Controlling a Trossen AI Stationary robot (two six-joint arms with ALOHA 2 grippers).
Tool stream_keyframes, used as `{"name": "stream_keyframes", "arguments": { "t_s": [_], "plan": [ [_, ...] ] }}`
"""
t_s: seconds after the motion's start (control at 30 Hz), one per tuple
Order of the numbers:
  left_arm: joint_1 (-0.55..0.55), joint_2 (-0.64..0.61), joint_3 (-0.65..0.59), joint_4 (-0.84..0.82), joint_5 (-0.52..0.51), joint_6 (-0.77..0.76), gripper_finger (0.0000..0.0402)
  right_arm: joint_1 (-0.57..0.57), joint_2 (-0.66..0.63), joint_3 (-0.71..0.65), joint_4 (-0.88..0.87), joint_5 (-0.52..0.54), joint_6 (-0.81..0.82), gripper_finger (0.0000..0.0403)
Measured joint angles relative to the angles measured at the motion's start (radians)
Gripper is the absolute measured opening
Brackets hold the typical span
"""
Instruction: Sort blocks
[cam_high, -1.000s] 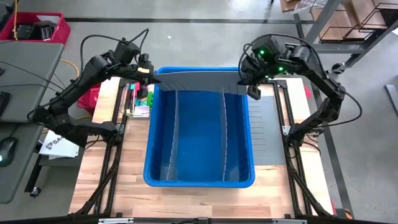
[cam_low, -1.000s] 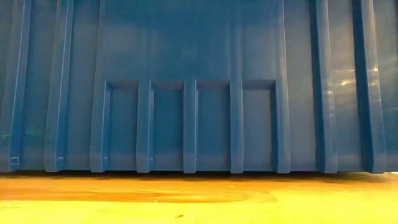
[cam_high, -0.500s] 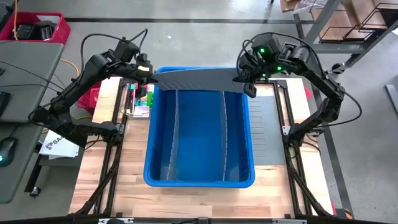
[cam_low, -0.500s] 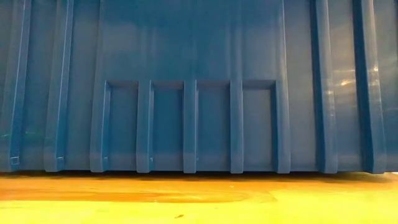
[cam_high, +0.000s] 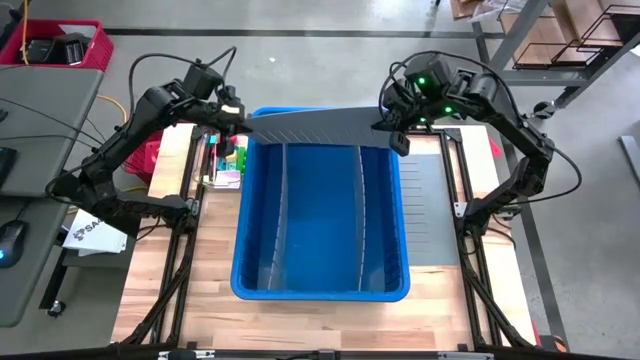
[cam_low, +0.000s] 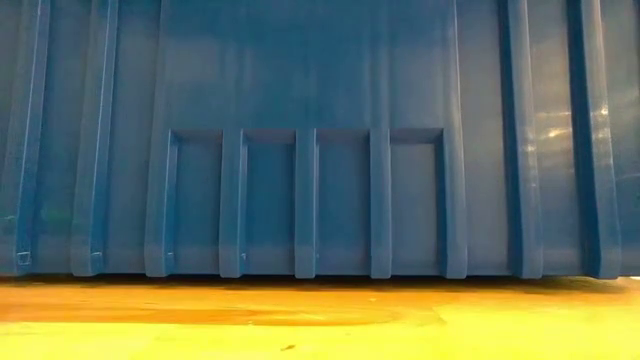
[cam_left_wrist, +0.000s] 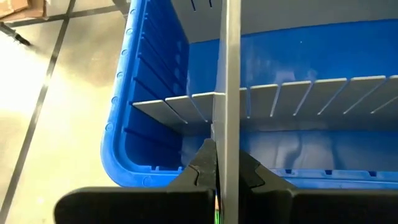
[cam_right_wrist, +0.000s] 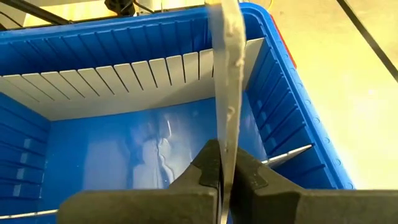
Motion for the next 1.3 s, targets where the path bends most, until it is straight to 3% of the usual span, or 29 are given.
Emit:
{"name": "stream_keyframes", "arguments": {
  "t_s": [0.7,0.9,1.3],
  "plan": [
    [0.017,-0.008,0.0,-0.059,-0.028,0.019,0.0,0.003,0.001,0.0,0.033,0.001,0.081,0.0],
    [0.016,-0.033,0.0,-0.055,-0.03,0.018,0.0,0.004,0.013,-0.007,-0.066,0.103,0.133,0.0],
    [0.018,-0.051,0.0,-0.081,-0.033,-0.021,0.0,-0.048,0.087,-0.007,-0.067,0.211,0.196,0.0]
  ]
}}
